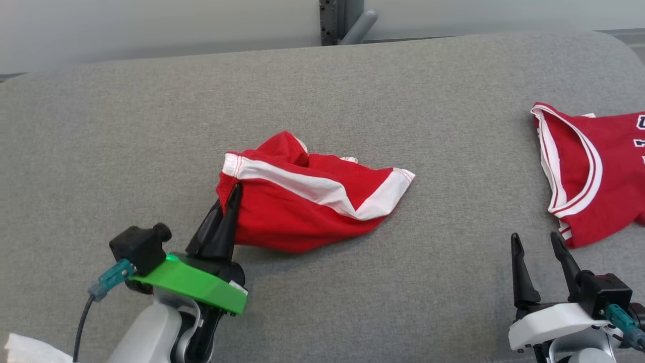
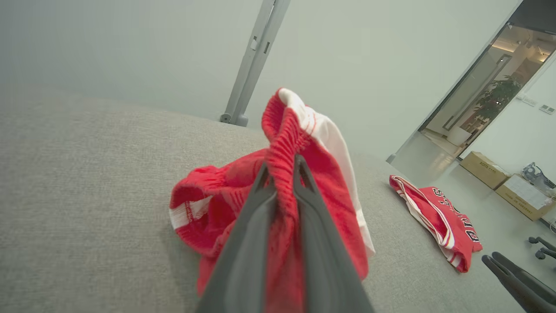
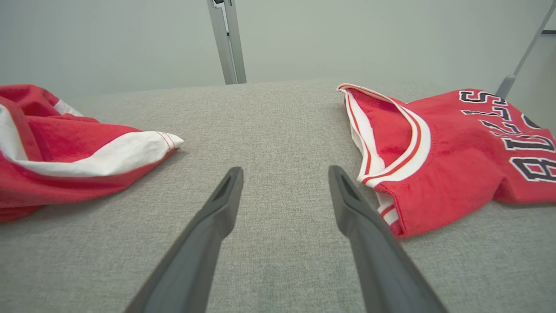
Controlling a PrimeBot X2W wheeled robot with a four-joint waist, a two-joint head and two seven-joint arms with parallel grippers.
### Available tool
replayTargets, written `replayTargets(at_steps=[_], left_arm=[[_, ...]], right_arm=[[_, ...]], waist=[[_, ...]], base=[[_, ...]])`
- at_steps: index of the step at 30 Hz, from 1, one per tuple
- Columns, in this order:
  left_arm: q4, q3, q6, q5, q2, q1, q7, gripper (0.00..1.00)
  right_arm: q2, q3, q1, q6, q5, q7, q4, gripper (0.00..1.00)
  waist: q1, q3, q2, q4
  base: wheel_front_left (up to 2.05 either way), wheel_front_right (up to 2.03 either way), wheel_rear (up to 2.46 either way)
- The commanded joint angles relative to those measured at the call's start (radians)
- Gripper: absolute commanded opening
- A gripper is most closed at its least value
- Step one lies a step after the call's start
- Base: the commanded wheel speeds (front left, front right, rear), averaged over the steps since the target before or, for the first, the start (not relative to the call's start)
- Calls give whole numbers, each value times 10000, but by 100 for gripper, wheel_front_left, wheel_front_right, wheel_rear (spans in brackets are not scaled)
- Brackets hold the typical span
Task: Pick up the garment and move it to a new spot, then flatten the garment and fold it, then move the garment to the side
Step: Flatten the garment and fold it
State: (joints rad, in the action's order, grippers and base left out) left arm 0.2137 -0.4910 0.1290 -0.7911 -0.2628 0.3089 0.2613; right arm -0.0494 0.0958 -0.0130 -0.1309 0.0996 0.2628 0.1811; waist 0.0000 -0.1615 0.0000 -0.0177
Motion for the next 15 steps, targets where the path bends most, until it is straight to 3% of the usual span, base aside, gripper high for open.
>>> replayTargets(at_steps=[1,7,8,9,10,11,15], left_arm=[[53,136,25,125,87,-311,43,0],[373,344,25,459,440,-1066,44,0],[432,384,26,445,514,-1183,42,27],[489,452,26,437,570,-1281,42,47],[543,507,26,515,591,-1345,43,78],[634,530,26,529,635,-1444,43,100],[963,664,26,556,809,-1760,35,100]], right_arm=[[-19,-3,-122,4,-94,26,1,100],[-23,-64,-221,4,-94,26,47,100],[-22,-78,-235,4,-105,26,59,100],[-20,-92,-248,4,-116,26,67,100],[-23,-85,-257,4,-127,26,82,100],[-20,-84,-259,4,-138,26,86,100],[-20,-60,-288,4,-160,26,89,100]], waist=[[0,35,0,297],[0,167,0,571],[0,204,0,597],[0,228,0,613],[0,264,0,637],[0,290,0,650],[0,385,0,686]], base=[[0,0,0],[0,0,0],[0,0,0],[0,0,0],[0,0,0],[0,0,0],[0,0,0]])
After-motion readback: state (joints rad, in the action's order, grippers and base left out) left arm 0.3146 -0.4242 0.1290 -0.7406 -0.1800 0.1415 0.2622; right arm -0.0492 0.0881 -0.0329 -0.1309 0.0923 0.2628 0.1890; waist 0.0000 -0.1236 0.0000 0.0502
